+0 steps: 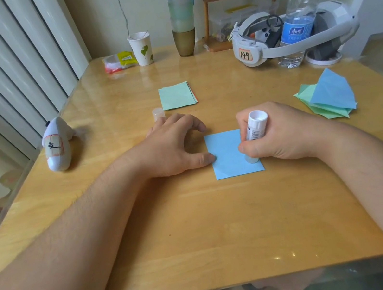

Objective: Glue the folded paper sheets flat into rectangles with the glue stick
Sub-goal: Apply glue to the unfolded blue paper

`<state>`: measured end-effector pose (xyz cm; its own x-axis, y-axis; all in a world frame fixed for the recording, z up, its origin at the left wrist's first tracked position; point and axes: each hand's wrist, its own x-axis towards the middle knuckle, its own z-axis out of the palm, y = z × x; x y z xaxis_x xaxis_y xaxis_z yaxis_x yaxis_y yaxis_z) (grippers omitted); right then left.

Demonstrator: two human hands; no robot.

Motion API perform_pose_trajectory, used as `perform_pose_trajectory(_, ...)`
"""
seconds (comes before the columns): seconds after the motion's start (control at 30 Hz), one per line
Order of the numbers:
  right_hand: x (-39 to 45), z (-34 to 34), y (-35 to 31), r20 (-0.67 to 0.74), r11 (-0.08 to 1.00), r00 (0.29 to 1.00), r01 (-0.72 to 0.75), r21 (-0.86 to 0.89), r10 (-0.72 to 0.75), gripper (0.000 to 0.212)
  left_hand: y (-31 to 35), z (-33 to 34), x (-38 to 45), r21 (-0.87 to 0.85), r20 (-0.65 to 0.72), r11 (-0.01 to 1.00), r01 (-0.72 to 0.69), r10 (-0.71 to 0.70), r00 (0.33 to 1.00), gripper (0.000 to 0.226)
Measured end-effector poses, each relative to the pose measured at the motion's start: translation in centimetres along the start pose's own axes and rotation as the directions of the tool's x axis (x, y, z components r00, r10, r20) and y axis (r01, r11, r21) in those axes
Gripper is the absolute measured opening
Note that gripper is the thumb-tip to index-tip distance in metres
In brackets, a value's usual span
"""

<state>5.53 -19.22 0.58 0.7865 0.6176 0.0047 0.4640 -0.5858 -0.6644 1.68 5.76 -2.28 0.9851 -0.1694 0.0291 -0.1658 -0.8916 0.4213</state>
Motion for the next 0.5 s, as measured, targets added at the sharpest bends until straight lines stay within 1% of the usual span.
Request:
perform_pose_trajectory(0.23, 0.4, -0.2, 1.0, -0.014, 1.000, 1.000, -0.010, -0.026, 0.010, 0.021, -0.1, 0.1, 0.0, -0.011, 0.004, 1.000, -0.004, 0.004, 1.000, 0.058)
perform_pose_trajectory(0.3, 0.4, -0.4, 1.1, -0.094, 0.998, 0.995, 0.032, 0.049, -0.027, 0.022, 0.0, 0.1, 0.0, -0.016, 0.010, 1.000, -0.002, 0.003, 1.000, 0.058)
perform_pose_trajectory(0.4, 0.5, -0.1, 0.7, -0.219, 0.961, 0.972, 0.143, 0.238, -0.090, 0.020, 0.0, 0.0, 0.1, -0.010, 0.014, 1.000, -0.001, 0.001, 1.000, 0.057)
perform_pose_trajectory(0.43, 0.6, 0.3, 0.4, -0.230, 0.953, 0.967, 0.165, 0.253, -0.106, 0.020, 0.0, 0.0, 0.1, -0.011, 0.018, 1.000, 0.000, 0.000, 1.000, 0.057)
perform_pose_trajectory(0.5, 0.9, 1.4, -0.3, -0.206, 0.962, 0.970, 0.176, 0.209, -0.133, 0.020, 0.2, -0.1, 0.1, -0.018, 0.035, 1.000, 0.007, -0.006, 0.999, 0.062)
